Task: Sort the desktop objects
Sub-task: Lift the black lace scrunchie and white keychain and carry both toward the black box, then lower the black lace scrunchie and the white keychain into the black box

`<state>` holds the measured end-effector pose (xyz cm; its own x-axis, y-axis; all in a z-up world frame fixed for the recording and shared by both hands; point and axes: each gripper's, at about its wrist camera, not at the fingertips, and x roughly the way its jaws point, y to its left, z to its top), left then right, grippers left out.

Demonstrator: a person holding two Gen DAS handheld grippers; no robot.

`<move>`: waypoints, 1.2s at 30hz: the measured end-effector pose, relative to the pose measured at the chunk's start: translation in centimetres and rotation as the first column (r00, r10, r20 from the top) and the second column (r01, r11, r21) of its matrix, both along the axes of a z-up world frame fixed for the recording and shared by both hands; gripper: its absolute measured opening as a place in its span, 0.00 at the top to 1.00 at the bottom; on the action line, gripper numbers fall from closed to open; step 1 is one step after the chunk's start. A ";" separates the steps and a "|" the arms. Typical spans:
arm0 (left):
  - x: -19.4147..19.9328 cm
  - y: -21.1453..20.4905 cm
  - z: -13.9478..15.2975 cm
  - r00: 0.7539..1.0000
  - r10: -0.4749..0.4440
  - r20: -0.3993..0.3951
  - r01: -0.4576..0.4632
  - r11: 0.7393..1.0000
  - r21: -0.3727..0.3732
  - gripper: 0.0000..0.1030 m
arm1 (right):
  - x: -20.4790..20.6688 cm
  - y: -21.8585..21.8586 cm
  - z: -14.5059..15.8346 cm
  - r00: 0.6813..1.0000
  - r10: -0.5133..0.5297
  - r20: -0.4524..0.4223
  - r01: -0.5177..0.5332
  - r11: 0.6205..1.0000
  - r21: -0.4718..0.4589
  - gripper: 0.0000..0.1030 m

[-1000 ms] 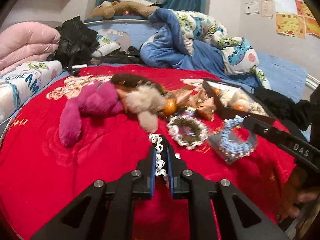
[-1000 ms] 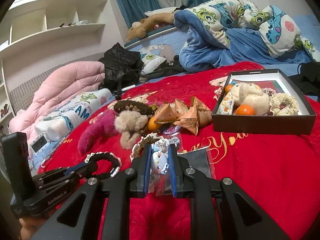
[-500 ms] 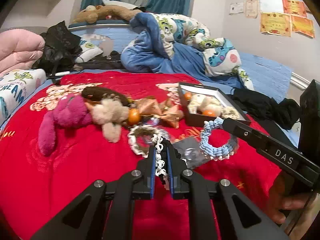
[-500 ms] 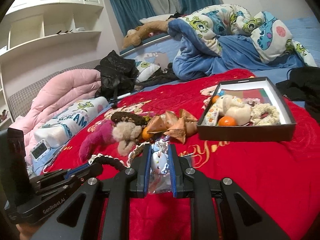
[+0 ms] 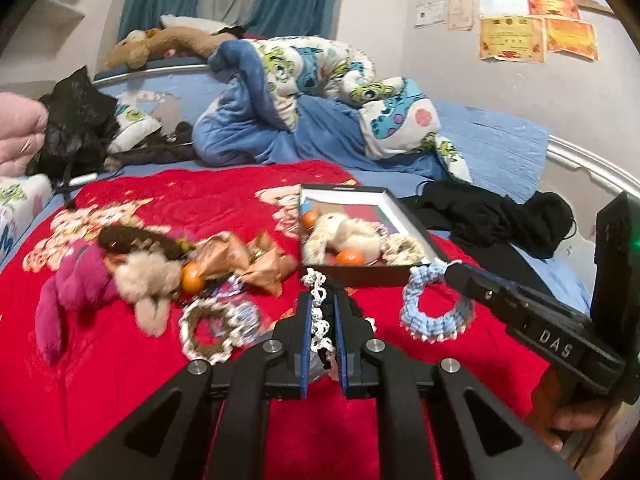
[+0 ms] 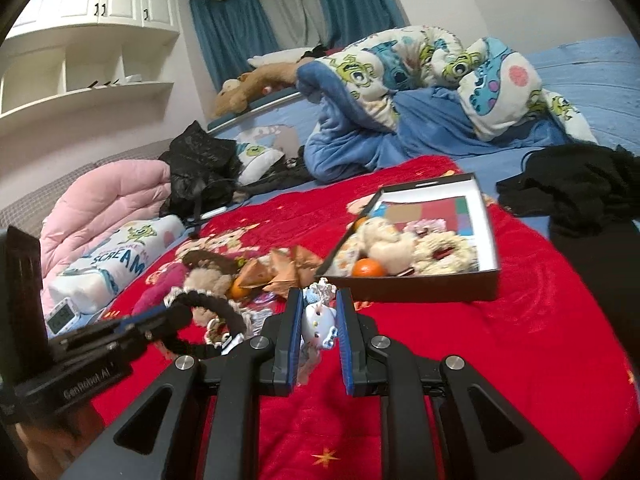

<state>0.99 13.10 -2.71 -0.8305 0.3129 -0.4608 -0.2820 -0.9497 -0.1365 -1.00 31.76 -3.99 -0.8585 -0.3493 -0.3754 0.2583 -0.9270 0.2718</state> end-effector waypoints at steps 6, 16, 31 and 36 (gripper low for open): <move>-1.7 2.2 1.0 0.999 -0.031 -0.011 0.030 0.999 -0.024 0.89 | -0.3 1.7 0.1 1.000 -0.023 -0.003 0.023 1.000 0.001 0.84; -6.5 3.1 0.9 0.999 -0.032 0.017 0.032 0.999 -0.024 0.89 | -3.4 3.9 -0.1 0.999 -0.050 0.011 0.050 0.999 -0.016 0.84; -17.9 5.9 -0.2 0.999 -0.042 -0.011 0.042 0.998 -0.039 0.89 | -12.9 7.9 0.1 0.996 -0.092 -0.011 0.092 0.995 -0.028 0.84; -19.7 7.1 -1.9 0.999 -0.023 -0.036 0.021 0.997 -0.080 0.89 | -15.3 8.5 -0.8 0.996 -0.088 -0.021 0.087 0.996 -0.023 0.84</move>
<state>-18.75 20.25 -4.61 -0.8407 0.2947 -0.4542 -0.3064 -0.9506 -0.0497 -16.33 40.25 -4.80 -0.8939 -0.2806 -0.3496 0.1826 -0.9402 0.2877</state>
